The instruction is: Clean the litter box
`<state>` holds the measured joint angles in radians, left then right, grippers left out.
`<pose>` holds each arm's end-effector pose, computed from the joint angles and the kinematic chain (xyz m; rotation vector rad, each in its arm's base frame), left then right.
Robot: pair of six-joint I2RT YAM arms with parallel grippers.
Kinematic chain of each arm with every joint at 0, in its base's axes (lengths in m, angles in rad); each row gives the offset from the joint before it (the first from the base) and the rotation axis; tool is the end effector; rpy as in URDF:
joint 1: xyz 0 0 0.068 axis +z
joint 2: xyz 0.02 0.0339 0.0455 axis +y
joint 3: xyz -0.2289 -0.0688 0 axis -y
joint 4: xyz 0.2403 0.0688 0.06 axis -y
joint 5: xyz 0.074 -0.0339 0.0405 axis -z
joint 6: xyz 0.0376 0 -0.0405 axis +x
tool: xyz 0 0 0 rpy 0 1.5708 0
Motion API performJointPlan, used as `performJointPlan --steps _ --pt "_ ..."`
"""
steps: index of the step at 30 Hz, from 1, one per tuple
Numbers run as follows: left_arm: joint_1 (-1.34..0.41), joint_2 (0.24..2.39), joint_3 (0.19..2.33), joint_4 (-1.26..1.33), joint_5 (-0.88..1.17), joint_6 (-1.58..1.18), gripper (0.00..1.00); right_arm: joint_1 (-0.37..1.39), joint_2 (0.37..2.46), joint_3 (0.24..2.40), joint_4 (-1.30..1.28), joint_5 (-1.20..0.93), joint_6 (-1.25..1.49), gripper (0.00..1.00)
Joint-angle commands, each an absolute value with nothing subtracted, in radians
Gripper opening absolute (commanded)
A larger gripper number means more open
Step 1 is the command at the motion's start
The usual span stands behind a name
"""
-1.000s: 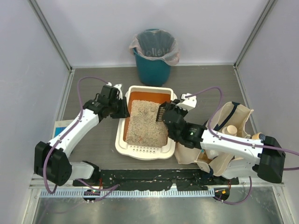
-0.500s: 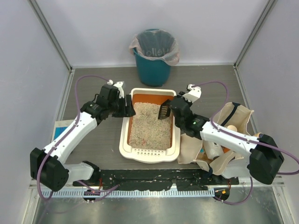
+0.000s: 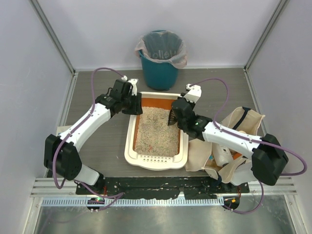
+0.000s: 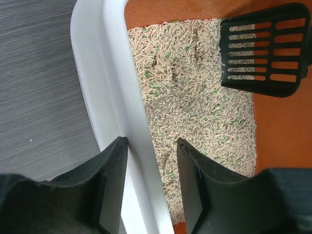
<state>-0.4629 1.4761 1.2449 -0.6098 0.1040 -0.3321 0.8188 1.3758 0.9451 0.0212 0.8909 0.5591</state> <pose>0.2848 -0.1465 0.2617 0.2099 2.4559 -0.4827 0.2322 0.2054 0.2534 0.3154 1.7972 0.0845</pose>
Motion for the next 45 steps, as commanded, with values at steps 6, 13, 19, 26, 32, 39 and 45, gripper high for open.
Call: performJointPlan --steps 6,13,19,26,32,39,45 --pt "-0.460 1.450 1.201 -0.558 0.137 -0.310 0.34 0.772 1.433 0.927 0.060 0.842 0.666 0.01" --pt "-0.462 1.451 1.190 -0.555 0.130 -0.307 0.27 0.730 1.446 0.821 0.187 0.729 0.746 0.01" --pt "-0.462 1.460 1.193 -0.557 0.141 -0.305 0.21 0.736 1.486 0.808 0.247 0.669 0.726 0.01" --pt "-0.462 1.462 1.193 -0.558 0.155 -0.307 0.18 0.779 1.546 0.845 0.241 0.683 0.689 0.01" --pt "-0.462 1.459 1.193 -0.558 0.150 -0.305 0.15 0.819 1.594 0.851 0.229 0.707 0.716 0.01" --pt "-0.462 1.463 1.195 -0.560 0.158 -0.308 0.12 0.847 1.638 0.838 0.248 0.741 0.808 0.01" --pt "-0.462 1.473 1.197 -0.560 0.163 -0.307 0.09 0.864 1.695 0.834 0.272 0.742 0.861 0.01"
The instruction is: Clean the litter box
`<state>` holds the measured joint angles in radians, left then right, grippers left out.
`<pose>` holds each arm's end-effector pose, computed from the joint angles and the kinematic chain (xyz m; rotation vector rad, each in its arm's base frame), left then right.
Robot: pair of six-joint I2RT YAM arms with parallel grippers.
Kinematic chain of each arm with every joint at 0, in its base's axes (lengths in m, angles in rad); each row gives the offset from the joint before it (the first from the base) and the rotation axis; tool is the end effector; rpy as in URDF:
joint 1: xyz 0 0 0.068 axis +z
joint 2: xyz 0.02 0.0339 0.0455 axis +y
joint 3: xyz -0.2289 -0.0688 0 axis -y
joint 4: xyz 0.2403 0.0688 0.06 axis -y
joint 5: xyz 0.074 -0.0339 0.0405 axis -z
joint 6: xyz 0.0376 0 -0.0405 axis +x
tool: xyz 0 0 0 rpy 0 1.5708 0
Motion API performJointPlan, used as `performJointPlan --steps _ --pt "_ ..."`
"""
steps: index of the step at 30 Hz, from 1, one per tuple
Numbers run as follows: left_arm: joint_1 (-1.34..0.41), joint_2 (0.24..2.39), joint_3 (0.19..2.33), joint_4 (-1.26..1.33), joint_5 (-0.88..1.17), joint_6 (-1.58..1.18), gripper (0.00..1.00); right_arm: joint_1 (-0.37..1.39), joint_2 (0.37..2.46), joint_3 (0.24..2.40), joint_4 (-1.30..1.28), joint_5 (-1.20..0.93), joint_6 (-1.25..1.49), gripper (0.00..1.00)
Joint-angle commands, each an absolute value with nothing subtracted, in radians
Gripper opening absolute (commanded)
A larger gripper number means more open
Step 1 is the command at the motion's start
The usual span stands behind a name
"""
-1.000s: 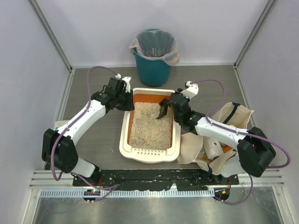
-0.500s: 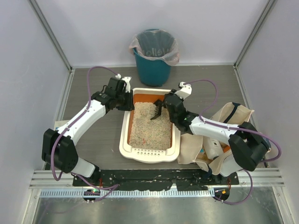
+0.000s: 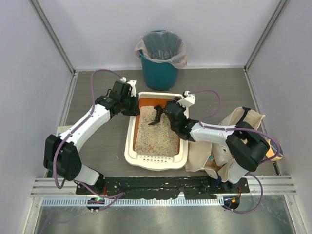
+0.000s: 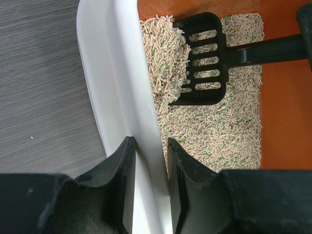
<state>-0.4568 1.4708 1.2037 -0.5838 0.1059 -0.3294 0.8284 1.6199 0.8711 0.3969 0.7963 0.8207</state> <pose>0.2838 -0.1439 0.2520 0.2067 2.4654 -0.4777 0.2512 0.2340 0.1879 0.5095 1.7602 0.3992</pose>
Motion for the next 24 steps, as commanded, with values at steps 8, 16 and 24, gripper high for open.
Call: performJointPlan --steps 8,16,24 --pt "-0.463 1.479 1.198 -0.561 0.173 -0.311 0.09 0.874 1.726 0.821 0.316 0.742 0.903 0.01" --pt "-0.462 1.470 1.198 -0.563 0.161 -0.308 0.08 0.881 1.674 0.727 0.432 0.753 1.038 0.01" --pt "-0.462 1.459 1.200 -0.569 0.134 -0.305 0.08 0.884 1.563 0.660 0.468 0.799 1.068 0.01"
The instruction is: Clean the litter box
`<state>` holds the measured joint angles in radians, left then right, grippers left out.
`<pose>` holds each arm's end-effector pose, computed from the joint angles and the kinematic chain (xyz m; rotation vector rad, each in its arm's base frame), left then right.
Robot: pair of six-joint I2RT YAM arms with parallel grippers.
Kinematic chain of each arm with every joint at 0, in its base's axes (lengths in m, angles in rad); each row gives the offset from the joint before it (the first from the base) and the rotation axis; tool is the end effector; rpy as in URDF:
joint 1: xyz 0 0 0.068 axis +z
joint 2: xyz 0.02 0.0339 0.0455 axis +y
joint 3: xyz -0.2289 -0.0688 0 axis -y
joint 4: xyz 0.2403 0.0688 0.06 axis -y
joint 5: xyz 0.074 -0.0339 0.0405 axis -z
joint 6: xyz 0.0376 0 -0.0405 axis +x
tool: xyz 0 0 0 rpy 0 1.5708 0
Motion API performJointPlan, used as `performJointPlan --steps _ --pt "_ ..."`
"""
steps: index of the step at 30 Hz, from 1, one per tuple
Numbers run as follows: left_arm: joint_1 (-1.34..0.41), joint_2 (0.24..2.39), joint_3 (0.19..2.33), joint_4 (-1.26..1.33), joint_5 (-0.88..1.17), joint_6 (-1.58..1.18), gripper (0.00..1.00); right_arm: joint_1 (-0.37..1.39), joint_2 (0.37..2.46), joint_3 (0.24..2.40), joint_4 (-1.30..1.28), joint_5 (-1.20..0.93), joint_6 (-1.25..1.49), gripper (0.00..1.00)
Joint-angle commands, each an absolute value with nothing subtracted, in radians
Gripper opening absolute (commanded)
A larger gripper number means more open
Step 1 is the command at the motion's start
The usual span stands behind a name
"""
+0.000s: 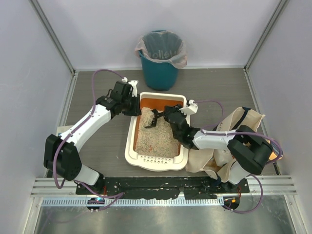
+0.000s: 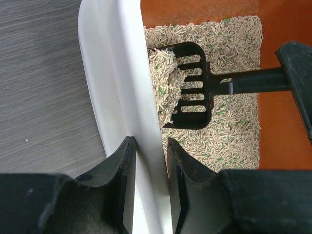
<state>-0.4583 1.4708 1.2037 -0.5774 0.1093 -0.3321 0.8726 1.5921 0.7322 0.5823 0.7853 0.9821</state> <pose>0.2840 -0.1447 0.2524 0.2068 2.4601 -0.4857 0.2286 0.2310 0.1718 0.6328 1.6928 0.6131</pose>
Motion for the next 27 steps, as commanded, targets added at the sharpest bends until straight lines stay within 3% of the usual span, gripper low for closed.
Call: performJointPlan --steps 1,27 --pt "-0.462 1.460 1.200 -0.569 0.130 -0.302 0.08 0.882 1.556 0.658 0.462 0.804 1.068 0.01" --pt "-0.462 1.414 1.186 -0.563 0.071 -0.298 0.08 0.882 1.356 0.571 0.463 0.836 1.170 0.01"
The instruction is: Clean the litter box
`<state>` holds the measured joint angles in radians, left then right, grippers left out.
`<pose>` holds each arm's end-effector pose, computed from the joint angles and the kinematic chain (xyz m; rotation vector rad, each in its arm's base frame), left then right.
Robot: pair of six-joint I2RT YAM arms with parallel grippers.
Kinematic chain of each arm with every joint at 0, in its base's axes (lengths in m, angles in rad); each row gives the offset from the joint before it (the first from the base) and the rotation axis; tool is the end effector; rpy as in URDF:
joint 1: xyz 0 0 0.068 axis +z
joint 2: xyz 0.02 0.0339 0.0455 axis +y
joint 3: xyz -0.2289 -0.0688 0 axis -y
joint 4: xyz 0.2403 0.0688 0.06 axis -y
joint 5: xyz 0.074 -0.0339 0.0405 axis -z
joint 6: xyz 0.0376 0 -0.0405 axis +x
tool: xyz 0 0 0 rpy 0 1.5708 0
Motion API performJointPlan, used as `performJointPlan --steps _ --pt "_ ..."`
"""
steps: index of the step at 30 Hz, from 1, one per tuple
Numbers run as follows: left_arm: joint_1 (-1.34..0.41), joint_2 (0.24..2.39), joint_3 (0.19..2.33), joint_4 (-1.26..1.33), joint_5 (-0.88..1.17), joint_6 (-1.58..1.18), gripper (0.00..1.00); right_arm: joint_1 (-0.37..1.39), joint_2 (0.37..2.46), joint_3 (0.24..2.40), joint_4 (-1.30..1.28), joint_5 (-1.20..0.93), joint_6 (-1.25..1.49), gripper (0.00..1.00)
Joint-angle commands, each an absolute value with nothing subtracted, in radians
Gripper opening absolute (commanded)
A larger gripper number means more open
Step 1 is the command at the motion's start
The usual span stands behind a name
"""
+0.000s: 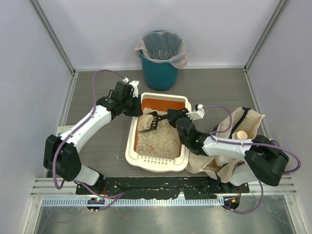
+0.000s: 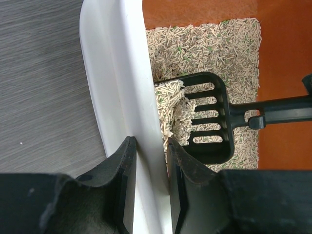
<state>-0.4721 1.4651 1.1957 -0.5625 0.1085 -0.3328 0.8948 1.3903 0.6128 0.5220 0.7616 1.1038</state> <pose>0.2818 -0.1484 0.2527 0.2225 2.4476 -0.4954 0.2018 0.2101 0.1873 0.7149 1.6705 0.7518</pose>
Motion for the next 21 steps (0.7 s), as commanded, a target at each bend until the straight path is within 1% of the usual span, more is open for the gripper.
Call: performJointPlan --steps 1,7,14,19,21 --pt "-0.462 1.413 1.184 -0.563 0.069 -0.299 0.08 0.882 1.351 0.568 0.465 0.836 1.172 0.01" --pt "-0.460 1.391 1.177 -0.554 0.049 -0.299 0.13 0.882 1.310 0.557 0.450 0.854 1.169 0.01" --pt "-0.462 1.367 1.158 -0.532 0.046 -0.298 0.27 0.884 1.264 0.532 0.419 0.885 1.181 0.01" --pt "-0.462 1.353 1.154 -0.523 0.051 -0.293 0.33 0.882 1.229 0.523 0.407 0.905 1.181 0.01" --pt "-0.460 1.345 1.149 -0.515 0.049 -0.293 0.38 0.882 1.218 0.520 0.400 0.910 1.183 0.01"
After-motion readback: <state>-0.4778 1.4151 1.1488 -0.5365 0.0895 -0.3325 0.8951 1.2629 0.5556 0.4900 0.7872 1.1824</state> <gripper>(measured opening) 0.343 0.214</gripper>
